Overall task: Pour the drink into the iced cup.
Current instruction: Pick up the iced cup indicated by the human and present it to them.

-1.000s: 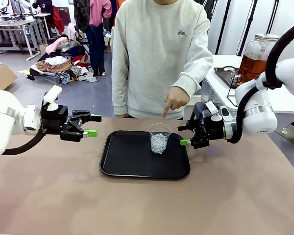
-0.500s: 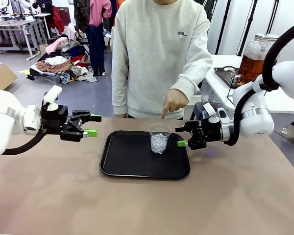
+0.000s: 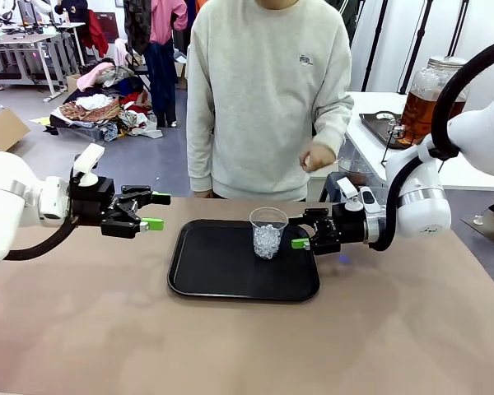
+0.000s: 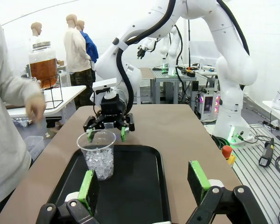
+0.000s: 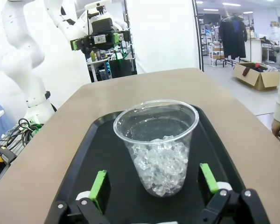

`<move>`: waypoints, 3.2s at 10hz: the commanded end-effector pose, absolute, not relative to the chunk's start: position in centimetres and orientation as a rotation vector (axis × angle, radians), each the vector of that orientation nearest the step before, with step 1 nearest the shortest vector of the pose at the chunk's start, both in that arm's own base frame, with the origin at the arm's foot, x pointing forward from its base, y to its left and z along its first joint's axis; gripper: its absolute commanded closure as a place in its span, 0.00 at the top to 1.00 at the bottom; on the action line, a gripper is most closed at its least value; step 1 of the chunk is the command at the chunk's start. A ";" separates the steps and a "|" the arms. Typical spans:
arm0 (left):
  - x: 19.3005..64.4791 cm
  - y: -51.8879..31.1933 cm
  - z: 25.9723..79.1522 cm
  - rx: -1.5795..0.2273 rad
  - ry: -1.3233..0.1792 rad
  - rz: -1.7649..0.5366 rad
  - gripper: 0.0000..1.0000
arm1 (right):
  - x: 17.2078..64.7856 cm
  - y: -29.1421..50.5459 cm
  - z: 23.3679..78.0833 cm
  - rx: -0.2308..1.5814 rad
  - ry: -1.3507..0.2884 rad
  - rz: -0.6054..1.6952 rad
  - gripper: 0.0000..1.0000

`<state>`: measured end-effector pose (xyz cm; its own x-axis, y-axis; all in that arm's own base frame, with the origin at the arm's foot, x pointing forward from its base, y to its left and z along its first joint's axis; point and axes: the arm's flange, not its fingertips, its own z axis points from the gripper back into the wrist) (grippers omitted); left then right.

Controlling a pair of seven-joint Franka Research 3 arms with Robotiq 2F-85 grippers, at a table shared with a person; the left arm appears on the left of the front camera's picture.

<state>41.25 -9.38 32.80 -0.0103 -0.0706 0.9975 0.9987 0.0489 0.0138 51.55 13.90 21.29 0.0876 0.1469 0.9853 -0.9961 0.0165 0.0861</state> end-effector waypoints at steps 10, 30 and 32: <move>41.1 -9.4 32.9 -1.111 -1.200 -1.217 1.00 | 52.9 17.5 20.4 1.164 -1.016 1.195 1.00; 41.1 -9.4 32.9 -1.111 -1.200 -1.217 1.00 | 53.4 22.7 19.5 1.224 -1.042 1.067 1.00; 41.1 -9.4 32.9 -1.111 -1.200 -1.217 1.00 | 53.4 22.7 19.5 1.228 -1.041 1.065 1.00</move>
